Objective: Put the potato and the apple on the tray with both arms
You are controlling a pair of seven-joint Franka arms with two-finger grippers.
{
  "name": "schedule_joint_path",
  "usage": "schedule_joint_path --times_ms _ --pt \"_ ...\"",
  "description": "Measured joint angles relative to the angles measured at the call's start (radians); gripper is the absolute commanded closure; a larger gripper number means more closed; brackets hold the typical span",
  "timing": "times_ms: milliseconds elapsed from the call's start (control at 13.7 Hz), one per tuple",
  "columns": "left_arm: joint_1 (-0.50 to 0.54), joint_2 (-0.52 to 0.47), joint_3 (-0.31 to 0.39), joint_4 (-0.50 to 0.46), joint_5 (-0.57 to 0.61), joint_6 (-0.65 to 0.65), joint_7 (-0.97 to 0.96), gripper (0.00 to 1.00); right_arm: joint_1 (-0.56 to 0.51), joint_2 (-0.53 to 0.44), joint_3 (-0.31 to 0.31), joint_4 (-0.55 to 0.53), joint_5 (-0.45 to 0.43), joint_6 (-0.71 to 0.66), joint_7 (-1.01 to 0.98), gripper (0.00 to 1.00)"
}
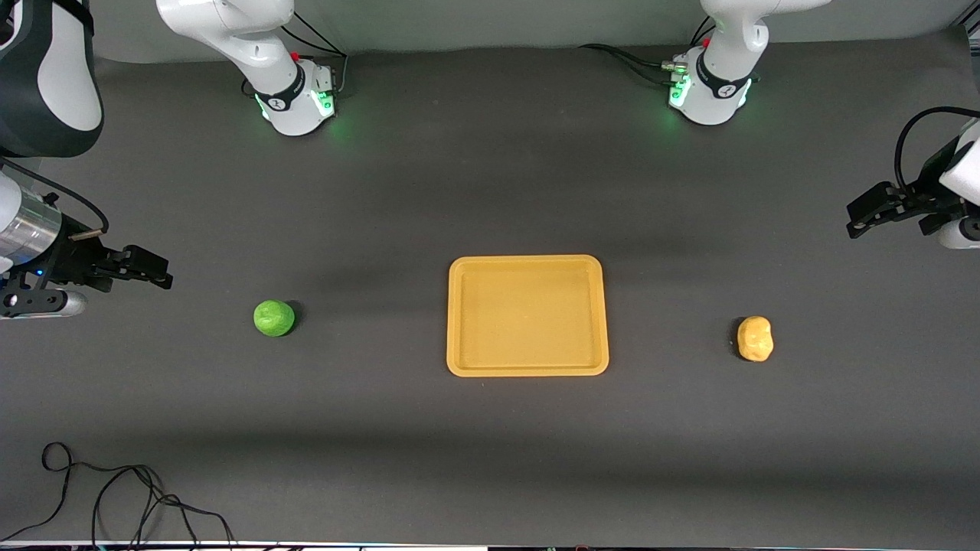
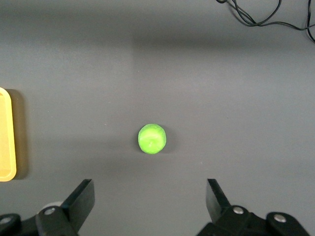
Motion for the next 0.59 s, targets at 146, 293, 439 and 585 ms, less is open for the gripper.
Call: schedule_joint_path --times_ms 146,293,439,585 --pt "0.000 0.000 0.000 -0.001 0.000 -0.001 0.000 0.00 0.000 0.000 -0.001 0.001 0.000 -0.022 0.000 0.00" --pt "0.000 0.000 0.000 -0.004 0.000 -0.001 0.000 0.00 0.000 0.000 -0.002 0.003 0.000 -0.033 0.000 0.00" --pt "0.000 0.000 -0.001 -0.007 0.000 -0.001 0.000 0.00 0.000 0.000 -0.003 0.008 0.000 -0.034 0.000 0.00" --pt "-0.003 0.002 -0.002 -0.012 0.000 0.003 0.002 0.00 0.000 0.000 -0.004 0.013 0.000 -0.035 0.000 0.00"
